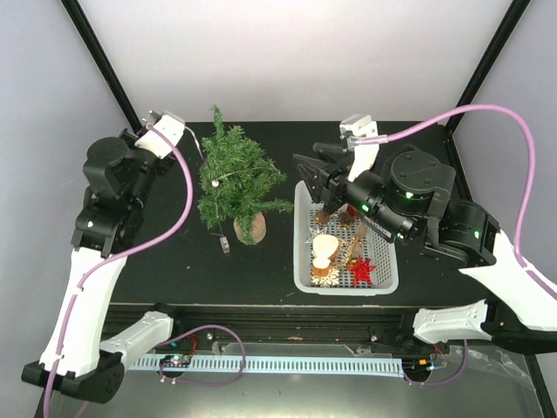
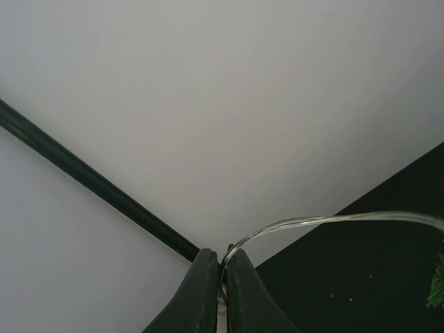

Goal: Decorate the small christmas tree

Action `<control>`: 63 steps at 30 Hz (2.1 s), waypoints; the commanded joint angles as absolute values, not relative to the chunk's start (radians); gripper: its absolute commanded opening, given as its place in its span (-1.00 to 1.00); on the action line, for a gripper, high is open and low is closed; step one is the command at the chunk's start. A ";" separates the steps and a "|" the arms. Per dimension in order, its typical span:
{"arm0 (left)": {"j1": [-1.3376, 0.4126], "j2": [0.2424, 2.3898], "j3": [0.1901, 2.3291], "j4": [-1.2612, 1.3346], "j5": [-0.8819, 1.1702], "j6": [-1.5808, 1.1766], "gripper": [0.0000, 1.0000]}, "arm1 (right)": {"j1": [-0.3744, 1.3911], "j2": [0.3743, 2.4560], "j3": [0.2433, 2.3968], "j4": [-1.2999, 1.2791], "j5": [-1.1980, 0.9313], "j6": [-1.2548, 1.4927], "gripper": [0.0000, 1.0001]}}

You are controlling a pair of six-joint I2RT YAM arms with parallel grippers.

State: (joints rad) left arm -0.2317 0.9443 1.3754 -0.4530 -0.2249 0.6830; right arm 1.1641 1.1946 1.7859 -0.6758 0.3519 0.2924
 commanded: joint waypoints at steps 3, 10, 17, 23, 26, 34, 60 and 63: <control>-0.199 1.024 1.355 -0.324 -0.111 0.689 -0.97 | 1.148 1.188 1.772 -0.659 0.415 0.273 0.00; -0.195 1.136 1.361 -0.230 -0.090 0.683 -0.97 | 1.092 1.224 1.802 -0.657 0.387 0.278 -0.01; -0.159 1.212 1.359 -0.168 -0.069 0.651 -0.97 | 0.991 1.264 1.827 -0.651 0.299 0.304 -0.05; -0.097 1.274 1.379 -0.144 0.043 0.537 -0.97 | 0.851 1.283 1.788 -0.577 0.094 0.366 -0.07; -0.095 1.321 1.375 -0.134 0.115 0.501 -0.96 | 0.836 1.309 1.803 -0.576 0.076 0.365 -0.07; -0.094 1.389 1.379 -0.140 0.290 0.453 -0.85 | 0.817 1.305 1.779 -0.562 0.066 0.367 -0.07; 0.044 1.408 1.412 -0.367 0.349 0.548 0.98 | 0.810 1.239 1.683 -0.571 0.041 0.379 -0.06; 0.063 1.423 1.423 -0.406 0.422 0.587 0.98 | 0.811 1.229 1.676 -0.575 0.036 0.376 -0.06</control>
